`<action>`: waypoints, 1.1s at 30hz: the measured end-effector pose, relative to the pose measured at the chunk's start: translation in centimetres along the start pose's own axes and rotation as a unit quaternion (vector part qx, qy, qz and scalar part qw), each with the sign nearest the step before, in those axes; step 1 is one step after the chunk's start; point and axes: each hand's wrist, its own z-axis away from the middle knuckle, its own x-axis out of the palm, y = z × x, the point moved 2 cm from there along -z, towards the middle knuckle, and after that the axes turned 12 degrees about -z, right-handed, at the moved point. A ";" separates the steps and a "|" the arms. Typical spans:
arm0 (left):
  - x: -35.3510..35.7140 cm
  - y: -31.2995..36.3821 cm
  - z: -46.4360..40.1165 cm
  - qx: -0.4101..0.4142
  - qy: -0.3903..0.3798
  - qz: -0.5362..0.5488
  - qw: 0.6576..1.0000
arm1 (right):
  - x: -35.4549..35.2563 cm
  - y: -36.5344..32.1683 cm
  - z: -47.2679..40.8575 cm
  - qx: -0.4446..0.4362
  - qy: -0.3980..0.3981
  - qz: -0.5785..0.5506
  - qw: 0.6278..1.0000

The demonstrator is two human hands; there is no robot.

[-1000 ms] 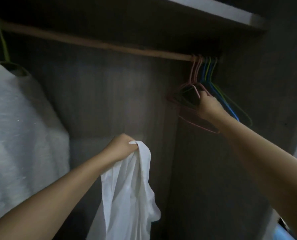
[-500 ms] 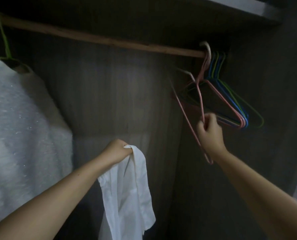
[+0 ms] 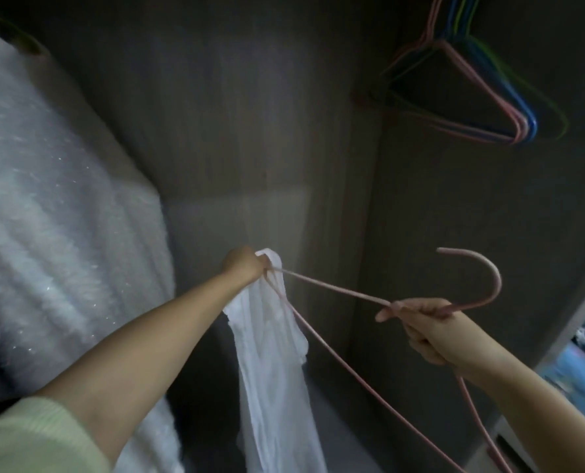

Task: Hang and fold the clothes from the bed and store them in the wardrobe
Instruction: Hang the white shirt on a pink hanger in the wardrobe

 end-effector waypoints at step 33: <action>-5.0 9.5 10.1 0.493 -0.107 -0.015 0.864 | 5.2 8.3 -2.2 -0.055 0.045 0.162 0.984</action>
